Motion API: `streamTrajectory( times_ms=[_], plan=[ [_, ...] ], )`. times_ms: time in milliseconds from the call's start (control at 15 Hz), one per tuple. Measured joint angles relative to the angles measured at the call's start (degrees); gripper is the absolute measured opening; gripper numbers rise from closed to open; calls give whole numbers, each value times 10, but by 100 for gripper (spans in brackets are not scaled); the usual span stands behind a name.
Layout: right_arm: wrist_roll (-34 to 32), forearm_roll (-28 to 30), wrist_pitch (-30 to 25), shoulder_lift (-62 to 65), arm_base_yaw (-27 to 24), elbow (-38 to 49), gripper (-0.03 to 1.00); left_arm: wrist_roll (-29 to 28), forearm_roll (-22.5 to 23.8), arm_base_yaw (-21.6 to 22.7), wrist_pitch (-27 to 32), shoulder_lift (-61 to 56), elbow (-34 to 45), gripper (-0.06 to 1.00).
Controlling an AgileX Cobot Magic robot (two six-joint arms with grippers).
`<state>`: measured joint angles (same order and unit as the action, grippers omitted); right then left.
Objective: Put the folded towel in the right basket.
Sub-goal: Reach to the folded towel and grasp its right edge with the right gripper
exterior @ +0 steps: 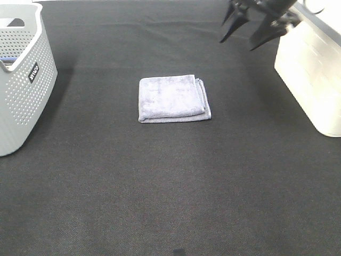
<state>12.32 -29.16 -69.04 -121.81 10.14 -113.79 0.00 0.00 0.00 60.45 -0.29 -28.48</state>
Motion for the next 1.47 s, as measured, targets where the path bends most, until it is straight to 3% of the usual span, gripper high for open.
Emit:
streamTrajectory(
  times_ms=[333, 667, 1133, 1467],
  plan=[
    [-1, -61, -6, -179, -3, -163, 73, 0, 0, 0, 0, 0, 0, 97],
    [6, -107, -6, -260, -15, -190, 73, 0, 0, 0, 0, 0, 0, 97],
    [16, -113, -7, -309, -15, -194, 73, 0, 0, 0, 0, 0, 0, 97],
    [34, -123, -2, -325, 15, -197, 71, 0, 0, 0, 0, 0, 0, 97]
  ],
)
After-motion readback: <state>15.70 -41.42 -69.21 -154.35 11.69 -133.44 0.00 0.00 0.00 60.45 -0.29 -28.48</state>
